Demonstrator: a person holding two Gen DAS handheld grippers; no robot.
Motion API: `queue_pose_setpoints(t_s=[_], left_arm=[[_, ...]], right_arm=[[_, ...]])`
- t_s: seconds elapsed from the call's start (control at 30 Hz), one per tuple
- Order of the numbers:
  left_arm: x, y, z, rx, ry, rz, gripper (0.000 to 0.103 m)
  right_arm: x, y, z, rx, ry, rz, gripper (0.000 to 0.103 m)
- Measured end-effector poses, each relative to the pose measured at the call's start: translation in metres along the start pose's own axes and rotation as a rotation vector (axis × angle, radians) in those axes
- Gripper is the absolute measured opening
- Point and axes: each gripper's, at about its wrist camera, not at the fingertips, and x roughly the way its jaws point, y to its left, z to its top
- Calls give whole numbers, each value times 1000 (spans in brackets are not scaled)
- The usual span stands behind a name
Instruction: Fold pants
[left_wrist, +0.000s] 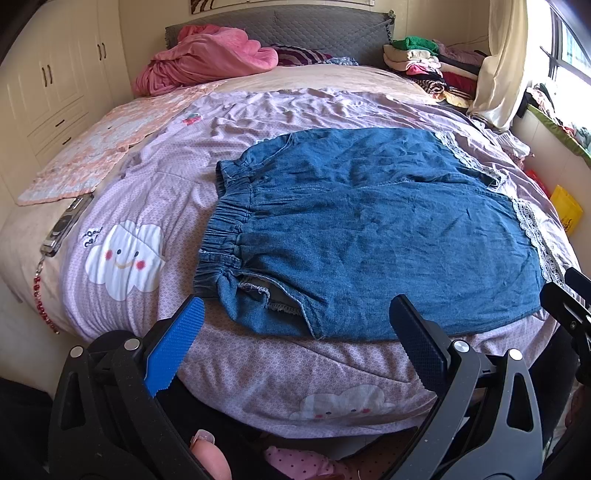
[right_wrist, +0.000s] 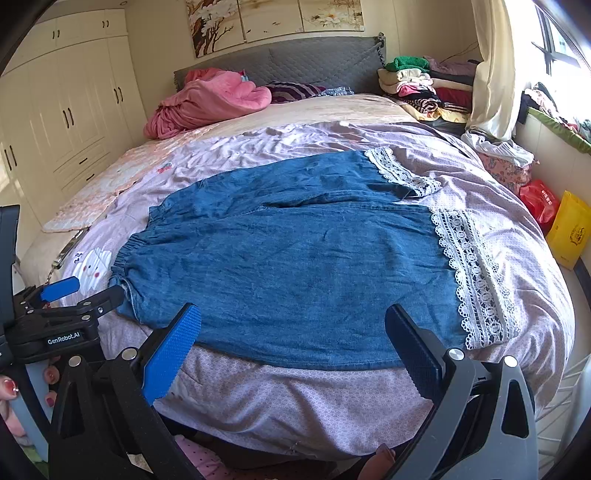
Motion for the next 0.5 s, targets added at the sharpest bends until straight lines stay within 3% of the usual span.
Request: queue_pose_setpoints(t_s=[0.5], left_arm=[[0, -1, 0, 2, -3, 6, 94]], right_arm=[[1, 1, 1, -4, 0, 4, 99]])
